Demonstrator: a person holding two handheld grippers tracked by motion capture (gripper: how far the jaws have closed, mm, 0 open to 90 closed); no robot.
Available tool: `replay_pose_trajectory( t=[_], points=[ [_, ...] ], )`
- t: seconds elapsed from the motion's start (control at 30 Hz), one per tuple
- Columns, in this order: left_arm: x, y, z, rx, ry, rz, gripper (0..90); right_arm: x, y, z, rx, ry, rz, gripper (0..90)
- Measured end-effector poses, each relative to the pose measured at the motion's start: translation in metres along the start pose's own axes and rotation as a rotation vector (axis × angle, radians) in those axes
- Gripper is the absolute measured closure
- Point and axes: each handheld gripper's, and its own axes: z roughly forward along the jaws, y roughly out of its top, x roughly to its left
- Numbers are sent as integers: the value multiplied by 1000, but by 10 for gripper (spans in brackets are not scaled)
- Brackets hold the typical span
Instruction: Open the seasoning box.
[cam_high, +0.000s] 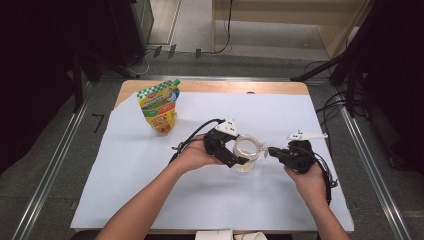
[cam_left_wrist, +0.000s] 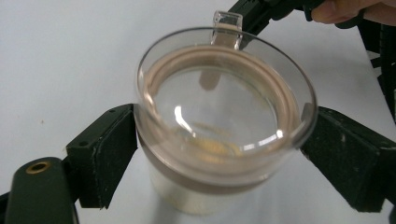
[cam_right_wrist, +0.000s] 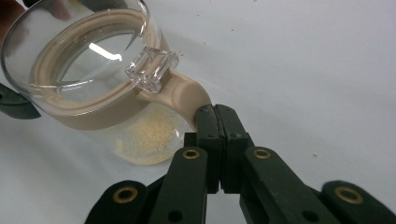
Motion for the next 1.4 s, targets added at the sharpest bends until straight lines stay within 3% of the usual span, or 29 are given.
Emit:
replay_pose_trajectory(
  t=[0.4, 0.53, 0.7, 0.8, 0.9, 1.17, 1.3, 1.4],
  points=[
    [-1, 6, -2, -3, -1, -20, 114, 0, 0, 0, -2, -2, 1, 900],
    [-2, 12, -4, 37, 9, -8, 117, 1, 0, 0, -2, -3, 3, 900],
    [-3, 20, -7, 33, 12, -1, 119, 1, 0, 0, -2, -6, 3, 900],
    [-4, 26, -10, -8, -2, -14, 128, 1, 0, 0, -2, -1, 2, 900],
    [-4, 34, -11, -14, -7, -3, 128, 3, 0, 0, -1, 1, -3, 900],
    [-7, 55, -1, 8, -35, 0, 131, 3, -1, 0, 3, 1, -8, 900],
    [-5, 61, 6, -4, -59, -20, 134, 3, -1, 0, 5, 0, -4, 900],
    [-5, 63, 11, -11, -68, -13, 134, 2, -1, 0, 5, 8, 4, 900]
  ],
)
